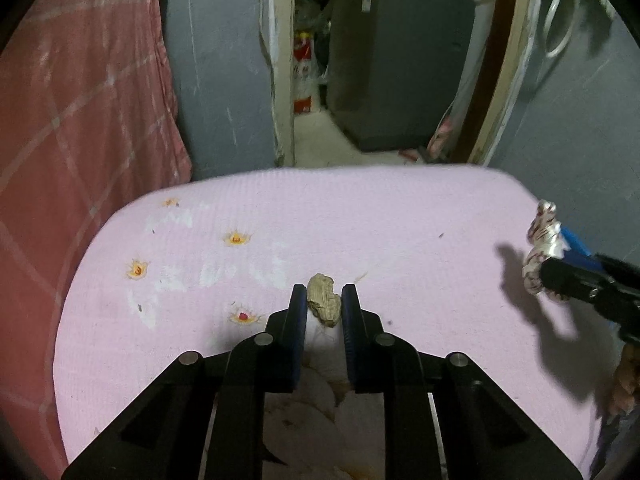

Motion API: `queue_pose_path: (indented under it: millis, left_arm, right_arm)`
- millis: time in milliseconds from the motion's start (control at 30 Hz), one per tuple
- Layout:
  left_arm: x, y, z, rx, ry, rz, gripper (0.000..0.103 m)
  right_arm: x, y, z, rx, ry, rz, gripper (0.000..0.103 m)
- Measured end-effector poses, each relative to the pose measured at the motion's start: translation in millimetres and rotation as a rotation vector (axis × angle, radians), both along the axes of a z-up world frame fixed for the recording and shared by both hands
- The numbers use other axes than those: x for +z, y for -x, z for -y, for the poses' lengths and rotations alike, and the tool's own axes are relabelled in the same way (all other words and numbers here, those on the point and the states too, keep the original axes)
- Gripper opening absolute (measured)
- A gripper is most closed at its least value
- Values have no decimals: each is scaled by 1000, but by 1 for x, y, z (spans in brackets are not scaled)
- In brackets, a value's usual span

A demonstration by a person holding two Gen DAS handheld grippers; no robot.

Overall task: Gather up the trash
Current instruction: 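Grasp the white-red printed wrapper with the right tool while the left tool grasps the brown peel, then carry the wrapper and brown peel in both tools over the blue bucket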

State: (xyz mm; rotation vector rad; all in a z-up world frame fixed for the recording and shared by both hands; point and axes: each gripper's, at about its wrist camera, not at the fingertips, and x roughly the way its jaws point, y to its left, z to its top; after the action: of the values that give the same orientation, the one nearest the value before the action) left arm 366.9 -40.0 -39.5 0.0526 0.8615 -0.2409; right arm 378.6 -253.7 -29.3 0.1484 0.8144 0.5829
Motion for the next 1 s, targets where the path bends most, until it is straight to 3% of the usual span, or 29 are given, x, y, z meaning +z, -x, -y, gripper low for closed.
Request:
queue_pose_path:
  millis: [300,533,833,1000]
  left_arm:
    - [34,43,5,2,134,236,14]
    - [62,70,27,-24,198,395,14]
    - [94,95,56,-46,274,532,14]
    - [106,103,77,-78,314,565,14]
  right_arm:
    - [17,31,18,-75,-76,114,22]
    - [47,66,36,-171,-105,274,22]
    - [81,108,62,-304,-56,484,22]
    - [90,126,78,-377,-20,566,22]
